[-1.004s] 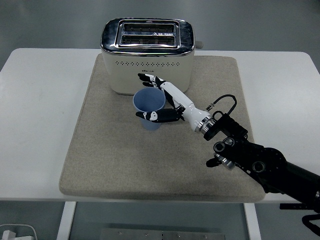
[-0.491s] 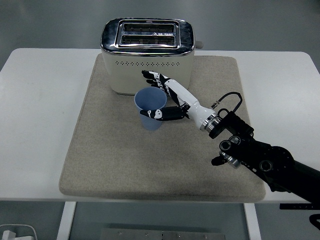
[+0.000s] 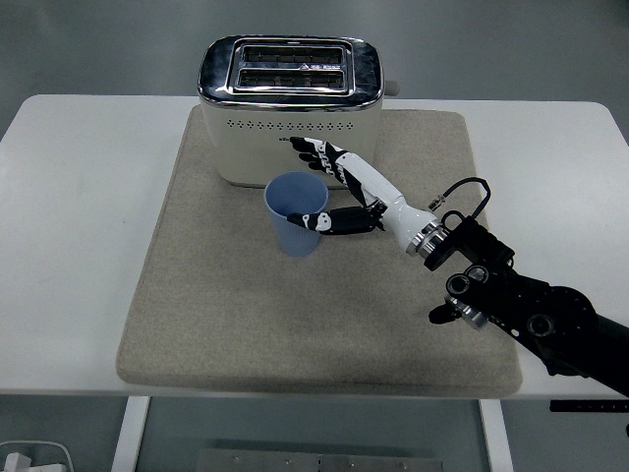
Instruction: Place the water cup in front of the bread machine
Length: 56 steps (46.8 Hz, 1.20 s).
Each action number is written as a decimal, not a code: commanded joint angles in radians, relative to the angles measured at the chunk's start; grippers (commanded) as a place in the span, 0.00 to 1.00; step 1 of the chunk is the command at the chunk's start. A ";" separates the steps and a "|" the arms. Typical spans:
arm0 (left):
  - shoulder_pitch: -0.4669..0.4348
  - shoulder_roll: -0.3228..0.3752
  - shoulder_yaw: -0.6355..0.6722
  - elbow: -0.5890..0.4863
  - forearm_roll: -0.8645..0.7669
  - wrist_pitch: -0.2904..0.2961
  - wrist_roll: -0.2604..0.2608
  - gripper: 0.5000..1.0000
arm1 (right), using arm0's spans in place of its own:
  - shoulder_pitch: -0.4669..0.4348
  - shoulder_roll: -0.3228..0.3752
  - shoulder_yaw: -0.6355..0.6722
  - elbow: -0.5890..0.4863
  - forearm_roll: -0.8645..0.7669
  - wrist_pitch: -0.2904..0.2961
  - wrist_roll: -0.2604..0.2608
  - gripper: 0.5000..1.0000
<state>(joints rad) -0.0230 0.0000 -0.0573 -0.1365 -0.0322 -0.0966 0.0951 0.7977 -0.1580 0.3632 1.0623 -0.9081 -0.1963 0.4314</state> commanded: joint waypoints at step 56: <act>0.000 0.000 0.000 0.000 0.000 0.000 0.000 1.00 | 0.057 -0.296 0.000 0.048 0.271 0.096 0.009 0.85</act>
<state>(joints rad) -0.0230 0.0000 -0.0576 -0.1365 -0.0321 -0.0966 0.0951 0.8509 -0.4444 0.3627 1.1106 -0.6858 -0.1260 0.4365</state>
